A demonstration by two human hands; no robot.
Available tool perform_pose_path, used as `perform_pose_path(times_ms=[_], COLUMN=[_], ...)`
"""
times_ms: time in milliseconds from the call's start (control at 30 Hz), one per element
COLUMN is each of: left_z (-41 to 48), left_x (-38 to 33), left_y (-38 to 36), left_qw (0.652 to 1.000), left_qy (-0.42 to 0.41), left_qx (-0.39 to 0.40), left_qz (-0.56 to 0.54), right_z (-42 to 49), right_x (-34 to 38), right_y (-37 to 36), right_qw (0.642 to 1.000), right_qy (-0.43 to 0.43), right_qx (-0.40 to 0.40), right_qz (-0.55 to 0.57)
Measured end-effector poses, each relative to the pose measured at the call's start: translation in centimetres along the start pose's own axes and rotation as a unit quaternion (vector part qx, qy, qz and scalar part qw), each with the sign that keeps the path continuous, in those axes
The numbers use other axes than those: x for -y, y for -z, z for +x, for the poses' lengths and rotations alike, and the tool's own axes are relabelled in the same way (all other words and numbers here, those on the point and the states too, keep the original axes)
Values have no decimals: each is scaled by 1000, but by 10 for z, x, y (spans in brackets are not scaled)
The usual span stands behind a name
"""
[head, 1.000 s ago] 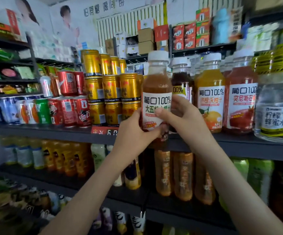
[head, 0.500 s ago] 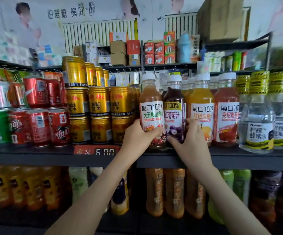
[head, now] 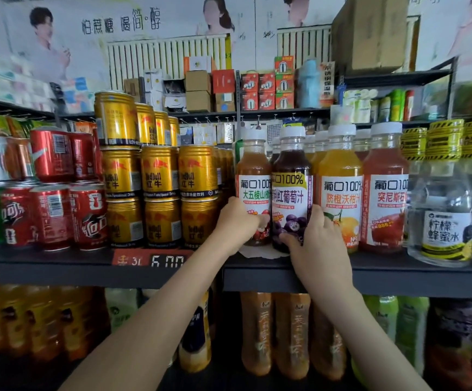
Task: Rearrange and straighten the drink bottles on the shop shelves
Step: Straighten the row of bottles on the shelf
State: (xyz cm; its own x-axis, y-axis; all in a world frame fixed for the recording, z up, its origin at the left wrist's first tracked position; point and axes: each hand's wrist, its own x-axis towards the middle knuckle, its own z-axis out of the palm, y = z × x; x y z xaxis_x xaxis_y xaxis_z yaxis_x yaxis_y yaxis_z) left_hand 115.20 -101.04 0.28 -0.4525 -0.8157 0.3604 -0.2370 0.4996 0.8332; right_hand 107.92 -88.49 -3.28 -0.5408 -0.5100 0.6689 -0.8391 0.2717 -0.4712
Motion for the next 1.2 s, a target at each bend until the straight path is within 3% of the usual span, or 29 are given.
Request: perform_pose_path(times_ms=[267,433,633,833,933,1033,1200], left_z=[8,4,-9,-54,-86,-114,-163], left_x=[-1,-2,-1,16,33,63,117], left_y=[-1,-3,1,9,17,23,28], left_qw=[991,990,982,923,914,882,883], left_qy=[11,32,-10,-169,-270,-370,-381], left_qx=[-26,-30,-28,-70,-102,-136,-93], left_qz=[127,135,184,340,286,260,259], right_z=[2,4,4,-17,-46,-80,-127], right_x=[2,0,0,2,9,14,22], right_y=[-5,-6,-3,-4,-8,-23,-51], right_qw=[1000,1000,1000,999,991,976,966], right_qy=[1,6,6,20,81,161,227], right_qx=[7,16,27,-28,-106,-145,-104], right_qz=[-23,-11,1,17,19,29,73])
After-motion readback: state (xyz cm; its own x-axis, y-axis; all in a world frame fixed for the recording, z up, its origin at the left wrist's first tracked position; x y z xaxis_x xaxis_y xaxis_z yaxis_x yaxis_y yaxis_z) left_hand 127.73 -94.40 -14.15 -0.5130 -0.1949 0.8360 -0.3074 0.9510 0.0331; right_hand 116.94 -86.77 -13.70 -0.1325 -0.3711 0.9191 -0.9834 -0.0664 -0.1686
